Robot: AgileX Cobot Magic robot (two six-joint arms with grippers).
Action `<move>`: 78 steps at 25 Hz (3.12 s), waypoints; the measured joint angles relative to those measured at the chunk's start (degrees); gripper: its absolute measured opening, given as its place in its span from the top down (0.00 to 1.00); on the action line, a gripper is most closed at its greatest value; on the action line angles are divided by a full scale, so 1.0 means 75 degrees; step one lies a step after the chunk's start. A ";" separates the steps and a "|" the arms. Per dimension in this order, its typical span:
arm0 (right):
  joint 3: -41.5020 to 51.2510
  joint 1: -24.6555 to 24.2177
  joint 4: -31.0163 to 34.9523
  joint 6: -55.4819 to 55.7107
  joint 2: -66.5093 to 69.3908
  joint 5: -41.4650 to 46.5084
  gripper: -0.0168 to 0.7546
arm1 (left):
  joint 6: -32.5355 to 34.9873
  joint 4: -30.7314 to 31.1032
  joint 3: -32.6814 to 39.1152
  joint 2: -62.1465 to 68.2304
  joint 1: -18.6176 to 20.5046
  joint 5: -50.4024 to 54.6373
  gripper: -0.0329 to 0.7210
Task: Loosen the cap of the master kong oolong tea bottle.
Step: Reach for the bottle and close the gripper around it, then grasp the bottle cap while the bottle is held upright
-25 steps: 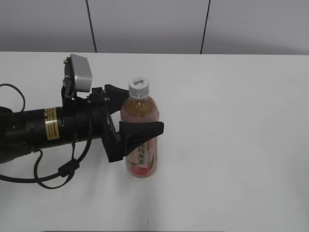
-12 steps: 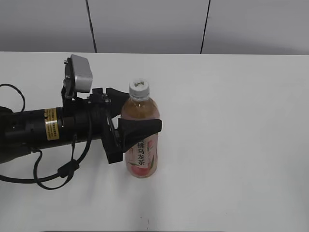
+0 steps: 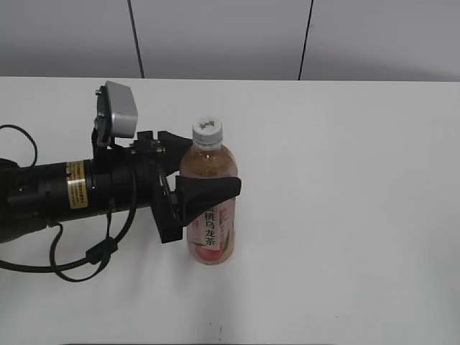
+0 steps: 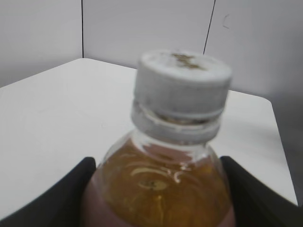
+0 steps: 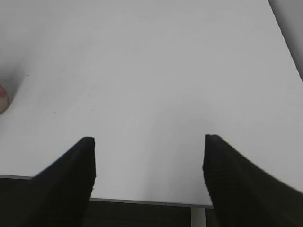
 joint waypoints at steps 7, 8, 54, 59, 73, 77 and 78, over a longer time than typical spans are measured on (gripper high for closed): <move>0.0000 0.0000 0.0000 0.0000 0.0000 0.0000 0.28 | 0.0000 0.0000 0.0000 0.0000 0.0000 0.0007 0.35; 0.0000 0.0000 0.0000 0.0000 0.0000 0.0000 0.28 | 0.0000 0.0000 0.0000 0.0000 0.0000 0.0007 0.35; -0.4866 0.0794 0.2386 -0.1597 0.8568 -0.0020 0.54 | -0.0027 -0.0066 0.0000 0.0000 0.0000 0.0014 0.35; -0.5856 0.1518 0.2369 -0.1605 0.9842 0.0092 0.54 | -0.0027 -0.0069 0.0000 0.0000 0.0000 0.0014 0.35; -0.9142 0.3783 0.0868 -0.0425 1.2825 0.0884 0.54 | -0.0034 -0.0075 0.0000 0.0000 0.0000 0.0007 0.35; -0.9612 0.4341 0.0842 0.0057 1.3130 0.0903 0.54 | -0.0034 -0.0075 0.0000 0.0000 -0.0006 0.0007 0.35; -0.9650 0.4458 0.0826 0.0192 1.3157 0.0903 0.54 | -0.0034 -0.0075 0.0000 0.0000 -0.0006 0.0007 0.35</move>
